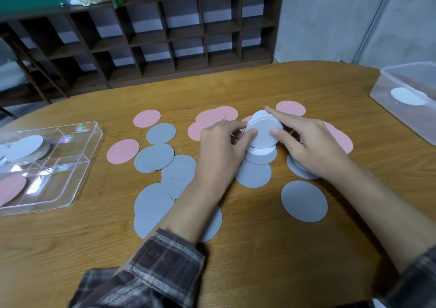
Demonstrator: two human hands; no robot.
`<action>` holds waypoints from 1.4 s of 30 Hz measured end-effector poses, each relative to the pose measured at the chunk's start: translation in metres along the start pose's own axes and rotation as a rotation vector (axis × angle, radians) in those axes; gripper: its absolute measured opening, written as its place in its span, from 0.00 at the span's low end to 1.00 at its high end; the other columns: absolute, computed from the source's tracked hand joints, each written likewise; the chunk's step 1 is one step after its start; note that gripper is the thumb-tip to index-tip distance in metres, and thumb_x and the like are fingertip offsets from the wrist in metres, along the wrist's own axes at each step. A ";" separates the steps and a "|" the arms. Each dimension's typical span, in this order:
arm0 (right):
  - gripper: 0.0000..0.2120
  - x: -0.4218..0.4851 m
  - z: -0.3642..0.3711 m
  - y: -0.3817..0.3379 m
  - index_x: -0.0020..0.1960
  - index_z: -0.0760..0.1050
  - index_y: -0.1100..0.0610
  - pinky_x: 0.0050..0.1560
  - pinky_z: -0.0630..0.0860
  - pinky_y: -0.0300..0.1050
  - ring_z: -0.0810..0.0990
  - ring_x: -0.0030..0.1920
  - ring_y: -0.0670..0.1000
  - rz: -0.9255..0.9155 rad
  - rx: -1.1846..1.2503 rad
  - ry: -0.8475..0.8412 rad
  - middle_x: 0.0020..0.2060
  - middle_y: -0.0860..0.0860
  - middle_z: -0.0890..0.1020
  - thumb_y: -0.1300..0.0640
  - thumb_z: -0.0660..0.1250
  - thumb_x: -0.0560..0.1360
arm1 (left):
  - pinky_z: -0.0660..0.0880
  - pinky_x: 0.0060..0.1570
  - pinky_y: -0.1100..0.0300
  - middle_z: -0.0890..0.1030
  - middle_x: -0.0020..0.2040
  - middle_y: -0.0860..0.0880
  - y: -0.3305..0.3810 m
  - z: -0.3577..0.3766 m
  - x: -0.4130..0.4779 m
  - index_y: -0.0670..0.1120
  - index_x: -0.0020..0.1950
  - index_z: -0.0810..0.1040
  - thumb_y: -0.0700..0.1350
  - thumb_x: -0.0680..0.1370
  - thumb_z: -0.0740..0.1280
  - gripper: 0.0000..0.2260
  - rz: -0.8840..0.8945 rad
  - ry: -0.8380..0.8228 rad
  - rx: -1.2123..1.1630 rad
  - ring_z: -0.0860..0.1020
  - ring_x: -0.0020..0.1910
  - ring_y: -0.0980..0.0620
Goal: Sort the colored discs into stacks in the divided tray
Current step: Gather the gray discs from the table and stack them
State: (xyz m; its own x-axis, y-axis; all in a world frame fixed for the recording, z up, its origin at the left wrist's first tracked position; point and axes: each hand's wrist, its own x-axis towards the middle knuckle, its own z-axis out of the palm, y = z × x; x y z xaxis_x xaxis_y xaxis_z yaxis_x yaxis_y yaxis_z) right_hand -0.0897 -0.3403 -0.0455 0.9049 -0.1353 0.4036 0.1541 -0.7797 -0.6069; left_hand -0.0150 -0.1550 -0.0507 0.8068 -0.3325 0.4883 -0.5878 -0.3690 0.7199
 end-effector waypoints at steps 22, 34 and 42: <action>0.17 0.005 -0.009 0.011 0.69 0.77 0.45 0.47 0.77 0.46 0.80 0.40 0.52 0.100 0.069 0.138 0.38 0.46 0.81 0.57 0.65 0.82 | 0.76 0.43 0.47 0.82 0.44 0.52 -0.005 -0.001 -0.001 0.47 0.51 0.83 0.52 0.85 0.60 0.14 0.296 -0.247 0.330 0.76 0.46 0.49; 0.20 0.003 -0.007 0.008 0.72 0.75 0.39 0.50 0.78 0.49 0.82 0.39 0.51 0.095 0.108 0.081 0.36 0.51 0.83 0.56 0.64 0.83 | 0.72 0.44 0.61 0.81 0.46 0.48 -0.003 0.001 0.001 0.42 0.56 0.83 0.42 0.84 0.66 0.07 0.270 -0.038 0.197 0.77 0.43 0.51; 0.21 0.002 -0.004 0.008 0.72 0.75 0.44 0.52 0.80 0.49 0.81 0.43 0.48 0.056 0.200 -0.032 0.38 0.52 0.82 0.61 0.59 0.85 | 0.78 0.47 0.56 0.83 0.42 0.49 0.003 -0.001 0.000 0.46 0.64 0.84 0.43 0.79 0.71 0.13 0.103 -0.043 0.103 0.80 0.42 0.51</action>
State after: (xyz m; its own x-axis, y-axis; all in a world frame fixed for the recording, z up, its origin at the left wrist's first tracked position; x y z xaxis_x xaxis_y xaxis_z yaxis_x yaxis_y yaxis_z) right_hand -0.0880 -0.3488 -0.0467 0.9259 -0.1532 0.3452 0.1759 -0.6340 -0.7530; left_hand -0.0171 -0.1554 -0.0483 0.7397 -0.4098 0.5337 -0.6724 -0.4176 0.6112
